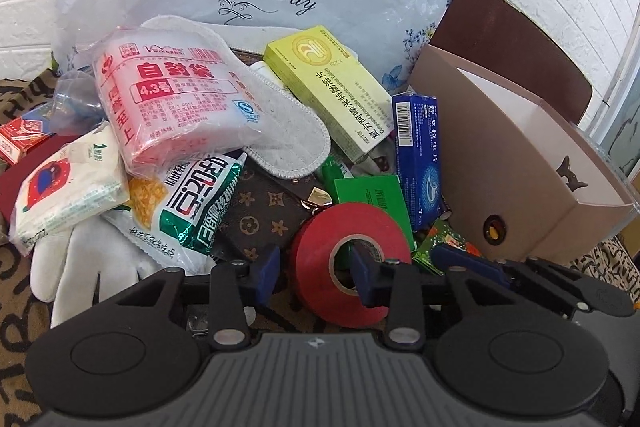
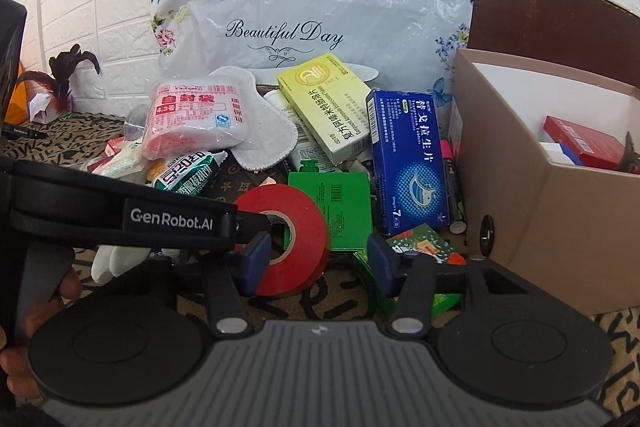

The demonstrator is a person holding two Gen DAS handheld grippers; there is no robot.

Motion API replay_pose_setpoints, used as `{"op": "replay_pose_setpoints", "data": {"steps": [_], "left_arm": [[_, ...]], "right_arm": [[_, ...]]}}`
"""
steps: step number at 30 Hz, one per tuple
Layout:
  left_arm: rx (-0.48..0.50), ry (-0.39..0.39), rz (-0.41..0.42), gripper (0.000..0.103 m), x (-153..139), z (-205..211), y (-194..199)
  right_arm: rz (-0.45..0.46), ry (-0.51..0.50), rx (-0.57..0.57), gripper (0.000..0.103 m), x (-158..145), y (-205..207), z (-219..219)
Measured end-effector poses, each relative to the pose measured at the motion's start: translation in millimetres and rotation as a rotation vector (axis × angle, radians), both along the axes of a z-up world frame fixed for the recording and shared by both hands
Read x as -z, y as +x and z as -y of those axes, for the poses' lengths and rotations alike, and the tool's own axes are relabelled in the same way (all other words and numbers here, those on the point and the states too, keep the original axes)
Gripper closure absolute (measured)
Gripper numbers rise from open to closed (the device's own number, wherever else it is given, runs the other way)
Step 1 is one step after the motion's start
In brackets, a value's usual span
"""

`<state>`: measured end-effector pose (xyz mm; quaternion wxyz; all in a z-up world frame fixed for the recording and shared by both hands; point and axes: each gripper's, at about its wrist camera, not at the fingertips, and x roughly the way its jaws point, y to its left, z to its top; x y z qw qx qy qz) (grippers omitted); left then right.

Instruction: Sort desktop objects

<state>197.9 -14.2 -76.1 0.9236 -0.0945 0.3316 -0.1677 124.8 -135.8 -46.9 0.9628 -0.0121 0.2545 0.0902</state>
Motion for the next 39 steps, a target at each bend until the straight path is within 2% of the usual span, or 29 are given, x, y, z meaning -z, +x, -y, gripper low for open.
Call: {"op": "replay_pose_setpoints", "data": {"steps": [3,6,16,25,31,39], "left_arm": [[0.008,0.015,0.002,0.073,0.0,2.9,2.0],[0.018,0.014,0.000,0.073,1.8,3.4,4.2],[0.009,-0.022,-0.035,0.073,6.6,3.1,8.8],[-0.040,-0.026,-0.072,0.073,-6.9,6.4,-19.9],[-0.040,-0.023,-0.035,0.073,-30.9,20.1,-45.4],[0.019,-0.029,0.065,0.073,-75.7,58.0,-68.1]], "right_arm": [[-0.011,0.010,-0.009,0.066,2.4,5.8,-0.7],[-0.018,0.010,-0.021,0.071,5.5,9.9,-2.9],[-0.018,-0.006,-0.008,0.074,10.4,14.7,-4.8],[-0.022,-0.026,-0.025,0.079,-1.0,-3.7,-7.1],[0.001,-0.002,-0.017,0.079,-16.1,-28.8,2.3],[0.107,0.039,0.040,0.079,-54.8,-64.4,34.4]]}}
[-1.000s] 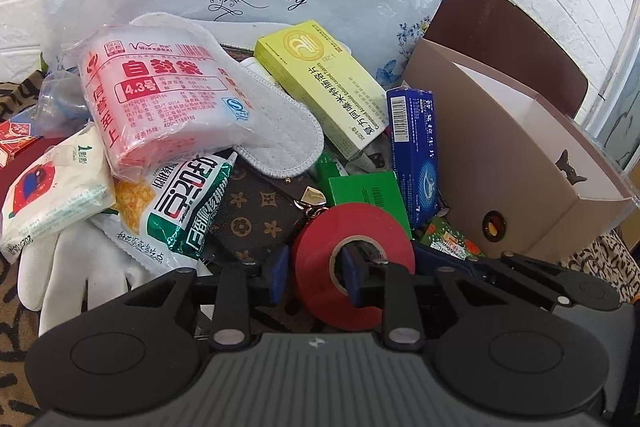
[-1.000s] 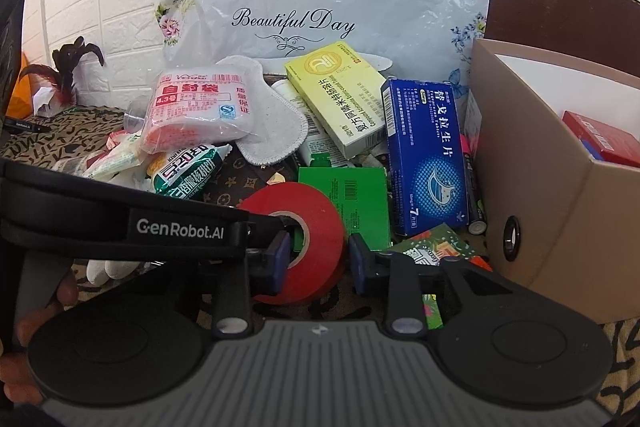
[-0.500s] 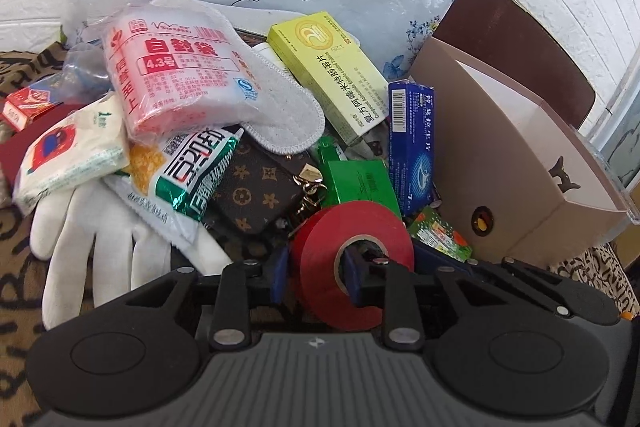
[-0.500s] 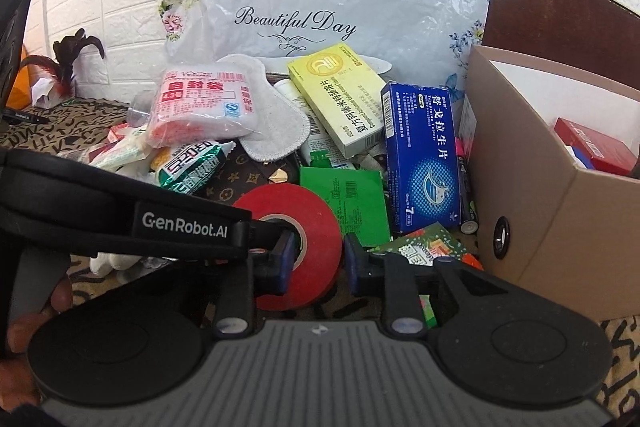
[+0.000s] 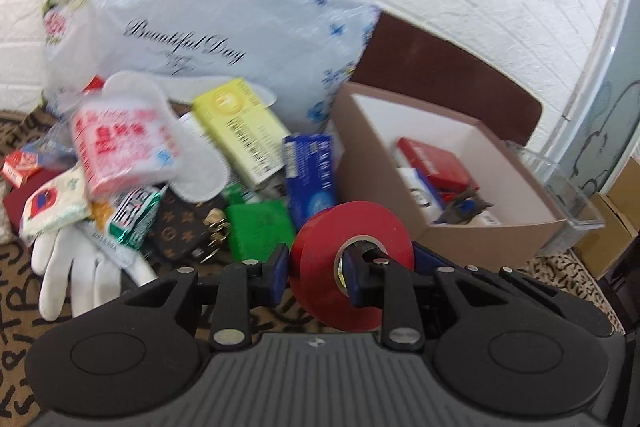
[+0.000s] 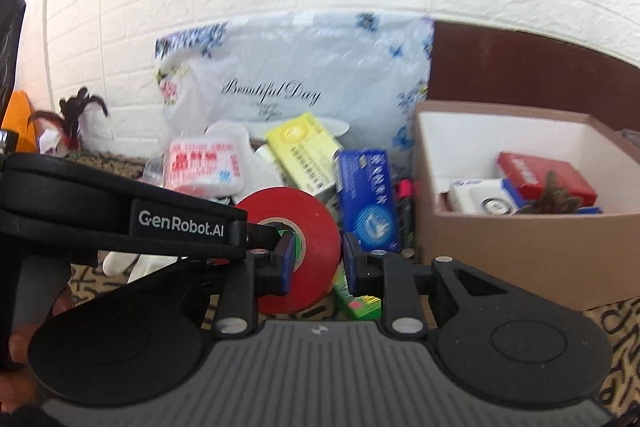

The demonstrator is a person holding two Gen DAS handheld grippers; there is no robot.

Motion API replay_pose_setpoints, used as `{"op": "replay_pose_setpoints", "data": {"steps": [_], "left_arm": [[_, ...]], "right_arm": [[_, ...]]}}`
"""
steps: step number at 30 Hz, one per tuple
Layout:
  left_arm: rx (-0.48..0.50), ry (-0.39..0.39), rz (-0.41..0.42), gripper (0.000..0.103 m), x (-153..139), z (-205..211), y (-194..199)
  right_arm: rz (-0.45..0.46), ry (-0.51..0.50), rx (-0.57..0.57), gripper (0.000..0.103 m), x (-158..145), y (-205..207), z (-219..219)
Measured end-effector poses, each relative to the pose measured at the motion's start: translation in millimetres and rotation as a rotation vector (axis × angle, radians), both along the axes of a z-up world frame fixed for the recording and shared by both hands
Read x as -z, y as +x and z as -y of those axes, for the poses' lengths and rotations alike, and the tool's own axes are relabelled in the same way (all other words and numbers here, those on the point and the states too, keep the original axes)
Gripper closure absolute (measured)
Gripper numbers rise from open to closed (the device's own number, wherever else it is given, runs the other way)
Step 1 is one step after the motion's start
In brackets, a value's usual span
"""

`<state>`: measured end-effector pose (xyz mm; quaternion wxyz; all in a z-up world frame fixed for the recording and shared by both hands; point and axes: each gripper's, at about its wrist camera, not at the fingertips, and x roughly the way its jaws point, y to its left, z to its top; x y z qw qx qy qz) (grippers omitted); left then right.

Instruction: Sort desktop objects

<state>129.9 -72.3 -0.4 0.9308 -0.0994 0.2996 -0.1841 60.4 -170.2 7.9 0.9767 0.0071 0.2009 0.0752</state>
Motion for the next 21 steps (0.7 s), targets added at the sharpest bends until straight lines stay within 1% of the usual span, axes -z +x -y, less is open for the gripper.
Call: {"op": "replay_pose_setpoints", "data": {"steps": [5,11,17,21], "left_arm": [[0.049,-0.001,0.039,0.073,-20.3,31.1,-1.0],[0.133,-0.018,0.078,0.073,-40.7,77.7,10.0],[0.209,-0.046,0.101,0.073,-52.0,126.1,28.9],[0.228,-0.057,0.107,0.073,-56.8,146.3,50.1]], "right_arm": [[0.059,0.025,0.050,0.079,-20.5,-13.9,28.6],[0.111,0.047,0.119,0.079,-41.5,-16.5,73.2],[0.152,0.053,0.194,0.079,-56.9,-13.3,125.8],[0.159,0.052,0.226,0.079,-63.5,-2.8,156.2]]}}
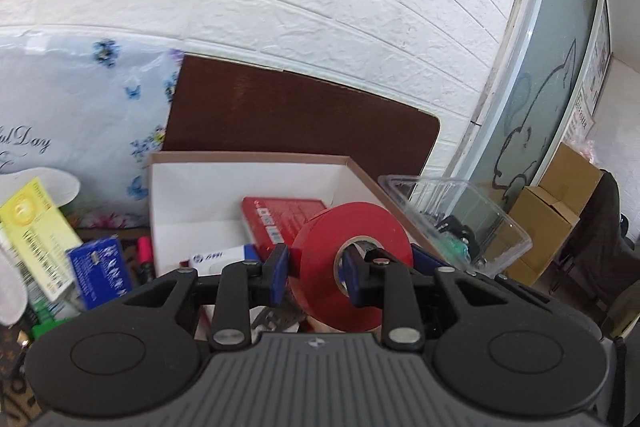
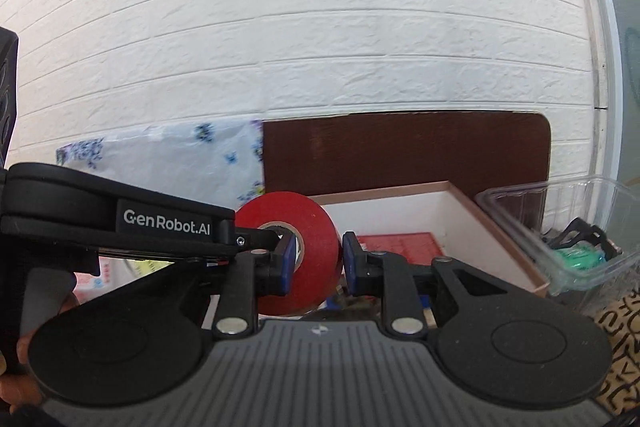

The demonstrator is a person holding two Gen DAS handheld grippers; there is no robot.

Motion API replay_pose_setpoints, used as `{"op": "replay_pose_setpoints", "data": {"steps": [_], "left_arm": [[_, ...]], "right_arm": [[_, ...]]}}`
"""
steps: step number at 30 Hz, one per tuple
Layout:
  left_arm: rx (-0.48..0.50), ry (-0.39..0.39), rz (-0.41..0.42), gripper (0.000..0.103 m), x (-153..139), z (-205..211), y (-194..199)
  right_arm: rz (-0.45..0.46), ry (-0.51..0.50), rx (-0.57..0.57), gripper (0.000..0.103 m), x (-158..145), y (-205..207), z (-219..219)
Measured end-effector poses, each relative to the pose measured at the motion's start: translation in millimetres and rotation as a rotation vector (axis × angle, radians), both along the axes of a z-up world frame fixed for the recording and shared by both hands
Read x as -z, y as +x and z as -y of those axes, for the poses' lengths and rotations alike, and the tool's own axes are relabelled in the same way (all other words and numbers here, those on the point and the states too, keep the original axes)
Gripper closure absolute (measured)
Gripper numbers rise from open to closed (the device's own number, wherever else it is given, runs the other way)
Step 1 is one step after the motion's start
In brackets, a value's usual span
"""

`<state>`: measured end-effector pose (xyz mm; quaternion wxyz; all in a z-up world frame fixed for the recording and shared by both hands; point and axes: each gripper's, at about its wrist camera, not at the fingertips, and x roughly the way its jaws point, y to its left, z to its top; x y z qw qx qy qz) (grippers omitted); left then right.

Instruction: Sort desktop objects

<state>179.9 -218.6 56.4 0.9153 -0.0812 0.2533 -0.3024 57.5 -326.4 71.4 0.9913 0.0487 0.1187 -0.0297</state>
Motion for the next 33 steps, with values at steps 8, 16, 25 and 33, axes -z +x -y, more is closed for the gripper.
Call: {"op": "replay_pose_setpoints", "data": {"steps": [8,16,25,33], "left_arm": [[-0.072,-0.004,-0.109,0.072,11.8,3.5,74.0],[-0.132,0.038,-0.280,0.072,28.2,8.2,143.6],[-0.143,0.039,-0.364,0.071,46.2,12.1,178.6],[-0.195,-0.018,-0.335,0.012,38.2,6.2,178.4]], "right_arm": [[-0.097,0.009,-0.062,0.079,-4.6,75.0,26.2],[-0.308,0.045,-0.162,0.079,11.0,164.1,31.8],[-0.437,0.050,-0.207,0.078,24.6,219.3,41.7],[-0.453,0.145,-0.181,0.059,25.0,223.8,58.7]]}}
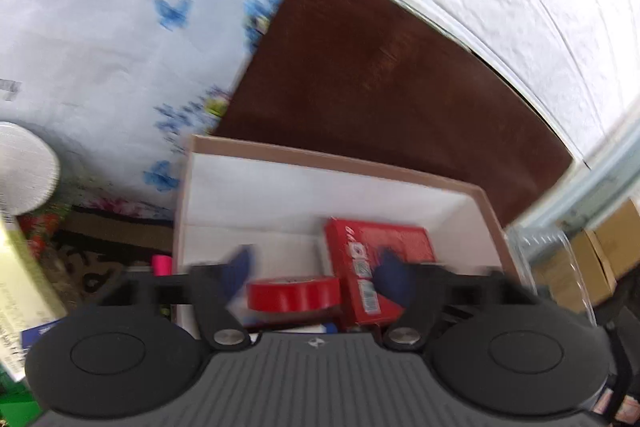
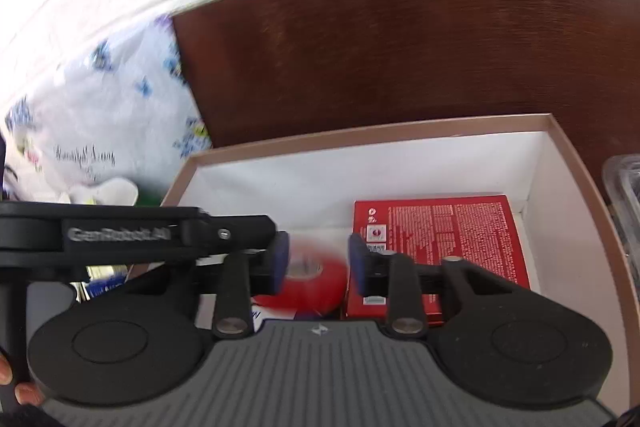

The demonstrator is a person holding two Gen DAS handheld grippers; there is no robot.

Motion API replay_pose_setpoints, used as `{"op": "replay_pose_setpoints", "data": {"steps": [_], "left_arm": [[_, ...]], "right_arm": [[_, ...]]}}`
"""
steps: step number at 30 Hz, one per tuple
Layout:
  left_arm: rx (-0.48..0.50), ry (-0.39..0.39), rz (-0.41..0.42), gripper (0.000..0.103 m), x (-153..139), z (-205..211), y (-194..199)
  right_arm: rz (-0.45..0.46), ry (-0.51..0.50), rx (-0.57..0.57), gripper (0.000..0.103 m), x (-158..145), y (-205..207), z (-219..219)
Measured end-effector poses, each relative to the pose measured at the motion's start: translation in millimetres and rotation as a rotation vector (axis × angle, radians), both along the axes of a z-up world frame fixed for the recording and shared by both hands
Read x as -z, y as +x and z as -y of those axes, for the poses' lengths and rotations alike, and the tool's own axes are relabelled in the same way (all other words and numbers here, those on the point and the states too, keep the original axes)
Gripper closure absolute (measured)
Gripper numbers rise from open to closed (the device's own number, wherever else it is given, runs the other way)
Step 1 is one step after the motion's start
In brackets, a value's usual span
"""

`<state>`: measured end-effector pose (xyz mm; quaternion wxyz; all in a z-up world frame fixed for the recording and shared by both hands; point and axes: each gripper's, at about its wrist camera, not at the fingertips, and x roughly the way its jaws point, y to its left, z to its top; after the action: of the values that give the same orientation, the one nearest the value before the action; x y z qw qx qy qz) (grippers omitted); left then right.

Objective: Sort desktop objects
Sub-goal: 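Open the left gripper to drop the red tape roll into the box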

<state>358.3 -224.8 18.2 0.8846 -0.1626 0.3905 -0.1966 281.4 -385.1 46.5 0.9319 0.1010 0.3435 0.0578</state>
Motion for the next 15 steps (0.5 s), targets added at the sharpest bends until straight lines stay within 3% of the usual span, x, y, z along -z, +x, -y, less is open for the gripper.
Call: {"op": "replay_pose_setpoints", "data": {"steps": [4,6,8,12,15], "left_arm": [[0.001,-0.019,0.014,0.010,-3.1,-4.2,-3.6],[-0.007,-0.011,0.002,0.008,-3.0,-4.7,-5.8],[-0.007,0.001,-0.002,0.005,-3.5,-5.7,-9.3],[0.023,0.029,0.028,0.005,-7.4,-7.1,-20.7],[0.044,0.069,0.071,0.005,-11.1,-6.4,-33.7]], "right_arm": [[0.030,0.009,0.009,0.046,-2.5,-7.8,5.1],[0.040,0.009,0.010,0.028,-2.7,-12.7,4.0],[0.049,-0.003,0.011,0.019,-1.9,-15.0,-0.4],[0.056,-0.049,-0.001,0.007,-1.9,-23.1,-7.3],[0.045,-0.055,0.011,0.005,-2.9,-30.3,-9.4]]}}
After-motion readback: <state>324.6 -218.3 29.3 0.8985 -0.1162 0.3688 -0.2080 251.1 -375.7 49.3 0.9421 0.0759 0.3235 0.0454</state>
